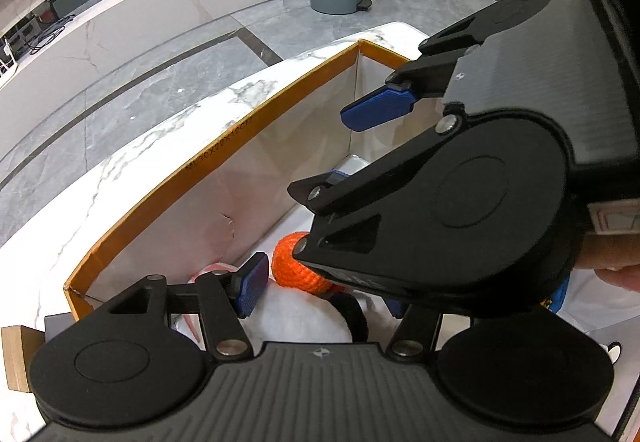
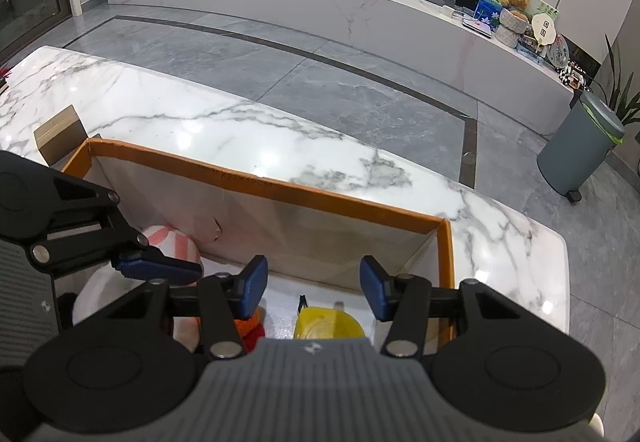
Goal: Organize objects
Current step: 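Lower the crochet fruit into the box with the left tool while the right tool releases the tape measure, then move both open tools away from the box toward the tan block and grey box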
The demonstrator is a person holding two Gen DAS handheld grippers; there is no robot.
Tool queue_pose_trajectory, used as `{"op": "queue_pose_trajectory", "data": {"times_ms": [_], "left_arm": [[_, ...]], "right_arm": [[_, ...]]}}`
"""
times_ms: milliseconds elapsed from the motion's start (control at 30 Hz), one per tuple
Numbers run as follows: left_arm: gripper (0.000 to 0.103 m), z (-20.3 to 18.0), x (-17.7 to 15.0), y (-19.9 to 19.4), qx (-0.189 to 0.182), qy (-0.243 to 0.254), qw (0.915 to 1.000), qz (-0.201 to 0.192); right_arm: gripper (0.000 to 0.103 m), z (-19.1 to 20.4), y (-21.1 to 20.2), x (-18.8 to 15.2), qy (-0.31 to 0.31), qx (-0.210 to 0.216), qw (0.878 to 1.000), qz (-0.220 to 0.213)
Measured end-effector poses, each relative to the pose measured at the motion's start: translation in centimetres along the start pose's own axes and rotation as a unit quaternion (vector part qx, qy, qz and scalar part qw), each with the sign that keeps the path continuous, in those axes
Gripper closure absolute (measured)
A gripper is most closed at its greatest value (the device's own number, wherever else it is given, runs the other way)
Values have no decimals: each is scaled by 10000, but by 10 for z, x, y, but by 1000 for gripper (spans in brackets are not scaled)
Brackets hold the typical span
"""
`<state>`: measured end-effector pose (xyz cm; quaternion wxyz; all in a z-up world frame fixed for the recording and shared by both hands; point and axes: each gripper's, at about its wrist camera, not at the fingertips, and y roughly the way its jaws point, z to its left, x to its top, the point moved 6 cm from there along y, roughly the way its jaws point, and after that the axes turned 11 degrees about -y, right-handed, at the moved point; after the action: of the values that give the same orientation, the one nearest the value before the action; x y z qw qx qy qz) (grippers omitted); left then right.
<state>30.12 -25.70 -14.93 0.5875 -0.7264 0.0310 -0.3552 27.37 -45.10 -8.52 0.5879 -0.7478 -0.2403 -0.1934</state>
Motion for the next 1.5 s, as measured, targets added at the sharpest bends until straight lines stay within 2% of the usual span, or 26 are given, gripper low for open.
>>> {"op": "queue_pose_trajectory", "data": {"times_ms": [367,1067,1300,1500], "left_arm": [[25,-2,1,-4,19,-55,9999,-133],[25,-22,15,-51,-90,-18,9990,-432],[25,-35,24,-91,-24,119,9974,-716],[25,-44,32,-154,104,260,9931,-1139]], "right_arm": [[46,-1,-12,-7,25,-58,9999,115],[45,-11,-71,1,-71,-378,9993,-9],[45,-13,-109,10,-169,-575,9981,-119],[45,-10,-171,33,-249,-836,9952,-447]]}}
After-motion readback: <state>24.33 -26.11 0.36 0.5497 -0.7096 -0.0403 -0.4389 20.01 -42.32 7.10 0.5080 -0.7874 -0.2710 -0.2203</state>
